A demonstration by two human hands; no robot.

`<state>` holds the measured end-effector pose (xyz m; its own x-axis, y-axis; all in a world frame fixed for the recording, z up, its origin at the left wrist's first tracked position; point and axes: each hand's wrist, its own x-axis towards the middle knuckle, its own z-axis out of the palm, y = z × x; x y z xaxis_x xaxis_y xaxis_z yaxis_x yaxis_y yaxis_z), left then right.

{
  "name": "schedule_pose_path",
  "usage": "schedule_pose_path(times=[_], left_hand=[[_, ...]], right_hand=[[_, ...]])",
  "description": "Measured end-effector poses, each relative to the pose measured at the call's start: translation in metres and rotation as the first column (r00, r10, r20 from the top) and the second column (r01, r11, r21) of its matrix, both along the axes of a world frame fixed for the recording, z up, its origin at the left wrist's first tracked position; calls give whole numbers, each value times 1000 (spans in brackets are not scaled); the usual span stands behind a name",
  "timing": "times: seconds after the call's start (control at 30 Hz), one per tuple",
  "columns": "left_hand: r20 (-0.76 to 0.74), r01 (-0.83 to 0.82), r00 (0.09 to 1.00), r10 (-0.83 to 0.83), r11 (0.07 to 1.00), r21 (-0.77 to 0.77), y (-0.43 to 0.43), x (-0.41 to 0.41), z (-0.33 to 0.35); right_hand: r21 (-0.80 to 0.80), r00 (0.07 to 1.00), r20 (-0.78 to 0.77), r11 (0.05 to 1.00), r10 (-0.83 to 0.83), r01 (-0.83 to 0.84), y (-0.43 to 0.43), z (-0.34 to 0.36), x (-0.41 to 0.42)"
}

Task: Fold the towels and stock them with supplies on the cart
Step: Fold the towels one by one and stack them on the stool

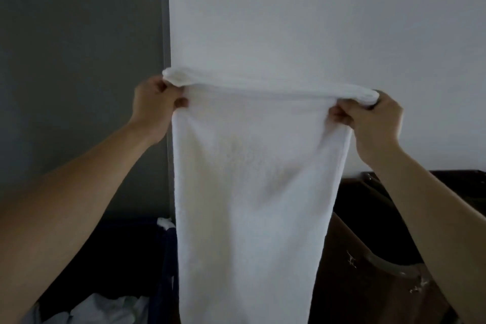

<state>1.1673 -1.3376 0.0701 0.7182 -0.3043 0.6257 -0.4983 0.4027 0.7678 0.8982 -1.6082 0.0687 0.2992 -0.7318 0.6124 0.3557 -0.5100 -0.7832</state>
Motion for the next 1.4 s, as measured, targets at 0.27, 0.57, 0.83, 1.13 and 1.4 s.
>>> schedule_pose_path(times=[0.27,0.57,0.83,1.13,1.4], left_hand=[[179,-175,974,141,966,192,-10,15,-11],[33,-43,999,35,952,302,-16,29,-35],[-13,-11,1000,15,965,262,-39,30,-41],[-108,-179,968,226,926,332,-95,47,-21],[-200,-278,935,293,955,99,-84,11,32]], right_hand=[[-82,971,-69,971,-231,225,20,-13,-4],[-61,940,-257,974,-225,217,12,-33,-3],[-19,949,-277,989,-148,148,-28,-36,9],[79,965,-263,997,-1,22,-81,-34,52],[54,991,-114,996,72,-66,-86,-6,49]])
